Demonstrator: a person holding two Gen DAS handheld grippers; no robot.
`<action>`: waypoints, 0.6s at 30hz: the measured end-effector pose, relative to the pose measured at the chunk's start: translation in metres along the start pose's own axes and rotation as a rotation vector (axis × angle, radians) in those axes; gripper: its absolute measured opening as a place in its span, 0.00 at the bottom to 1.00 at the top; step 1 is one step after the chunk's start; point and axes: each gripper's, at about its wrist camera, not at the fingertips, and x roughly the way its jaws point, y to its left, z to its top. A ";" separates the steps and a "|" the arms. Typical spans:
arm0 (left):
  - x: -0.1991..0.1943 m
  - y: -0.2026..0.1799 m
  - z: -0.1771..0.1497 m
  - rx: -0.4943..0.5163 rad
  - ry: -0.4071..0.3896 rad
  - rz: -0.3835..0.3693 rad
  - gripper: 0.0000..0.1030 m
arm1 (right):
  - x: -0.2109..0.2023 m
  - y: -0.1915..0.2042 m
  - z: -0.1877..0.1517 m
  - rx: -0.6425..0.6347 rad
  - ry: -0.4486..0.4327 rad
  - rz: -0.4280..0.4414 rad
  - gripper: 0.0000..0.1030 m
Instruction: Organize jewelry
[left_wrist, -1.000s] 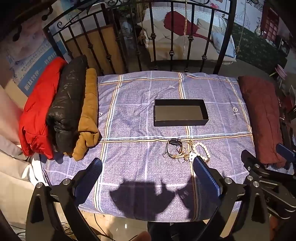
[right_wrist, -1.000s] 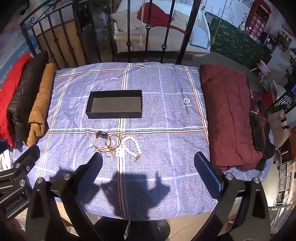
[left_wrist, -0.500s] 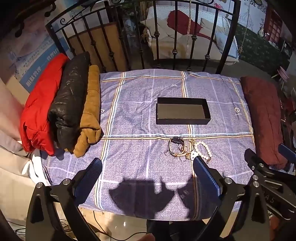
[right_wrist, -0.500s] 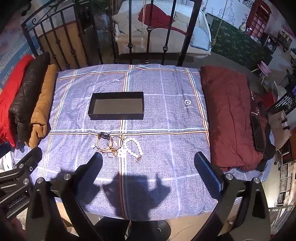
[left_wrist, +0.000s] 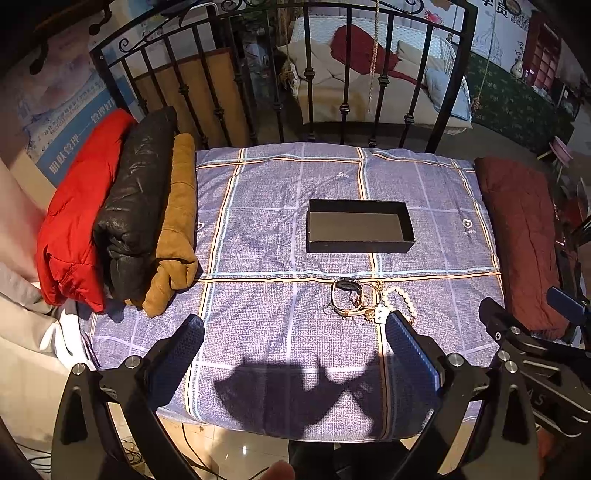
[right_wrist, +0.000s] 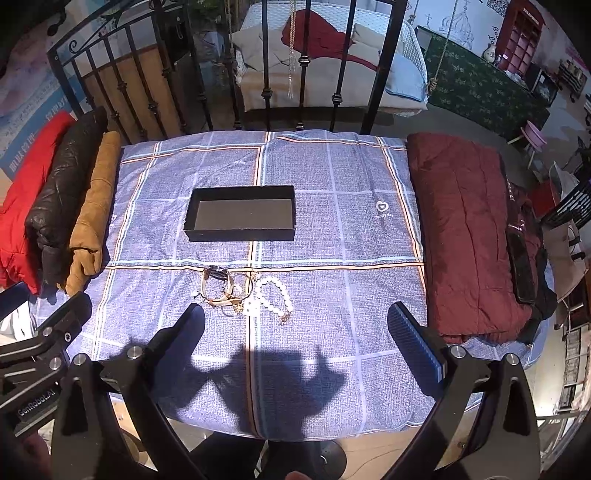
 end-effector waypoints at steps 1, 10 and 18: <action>-0.001 -0.001 0.000 0.006 -0.003 -0.004 0.94 | 0.000 -0.001 0.000 0.001 -0.001 0.001 0.95; 0.001 -0.005 0.002 0.015 0.005 0.008 0.94 | 0.001 -0.005 0.001 0.012 0.007 0.025 0.95; 0.001 -0.002 0.003 0.004 0.007 -0.003 0.94 | 0.002 -0.005 0.002 -0.002 0.007 0.018 0.95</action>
